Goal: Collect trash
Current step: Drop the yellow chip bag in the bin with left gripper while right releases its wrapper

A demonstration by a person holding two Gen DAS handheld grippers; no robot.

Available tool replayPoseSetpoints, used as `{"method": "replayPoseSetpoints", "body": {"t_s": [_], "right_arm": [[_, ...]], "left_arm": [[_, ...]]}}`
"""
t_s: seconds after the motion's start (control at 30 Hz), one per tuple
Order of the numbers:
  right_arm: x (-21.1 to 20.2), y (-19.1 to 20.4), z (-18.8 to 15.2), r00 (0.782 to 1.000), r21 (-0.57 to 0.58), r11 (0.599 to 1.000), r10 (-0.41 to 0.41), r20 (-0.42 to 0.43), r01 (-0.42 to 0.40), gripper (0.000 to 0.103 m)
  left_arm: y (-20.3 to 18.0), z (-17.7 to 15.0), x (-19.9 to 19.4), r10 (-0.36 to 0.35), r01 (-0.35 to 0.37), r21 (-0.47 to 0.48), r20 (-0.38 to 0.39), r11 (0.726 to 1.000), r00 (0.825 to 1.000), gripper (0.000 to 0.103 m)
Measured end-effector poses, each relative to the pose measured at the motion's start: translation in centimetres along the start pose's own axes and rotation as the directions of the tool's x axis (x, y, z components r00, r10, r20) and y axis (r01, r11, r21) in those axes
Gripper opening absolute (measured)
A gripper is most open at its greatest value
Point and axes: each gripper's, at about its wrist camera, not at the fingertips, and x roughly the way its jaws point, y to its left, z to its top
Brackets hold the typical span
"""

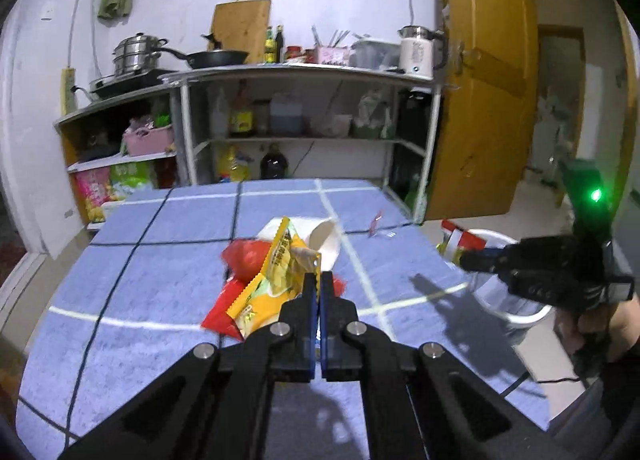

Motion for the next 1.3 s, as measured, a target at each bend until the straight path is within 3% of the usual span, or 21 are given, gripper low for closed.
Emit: {"method": "replayPoseSetpoints", "body": {"t_s": [0.27,0.57,0.9,1.13,1.3], "right_arm": [[-2.7,-3.6,-1.3,0.998,0.064,0.996,-0.06,0.021,0.059,0.01],[-4.6,-9.8,-4.4,0.988,0.174,0.973,-0.154,-0.018,0.154,0.01],[-4.0,-14.1,-7.8,0.978,0.251,0.946,-0.187,-0.094,0.205,0.01],[-3.0,-16.1,-9.2,0.963,0.297,0.92,-0.214,-0.161,0.254,0.012],[-3.5,-16.5,-9.4,0.962,0.321,0.91,-0.224,-0.155,0.263,0.015]], "left_arm": [[-5.7,3.0,1.7,-0.163,0.162,0.051,0.016,0.986,0.987,0.001],[-13.5,3.8,7.2,-0.362,0.367,0.074,-0.073,0.927,0.929,0.001],[-19.4,2.7,12.8,-0.442,0.461,0.059,-0.197,0.885,0.875,0.001],[-21.0,2.3,14.4,-0.465,0.487,0.041,-0.234,0.873,0.854,0.007],[-20.9,2.1,14.7,-0.479,0.499,0.019,-0.248,0.867,0.842,0.015]]}}
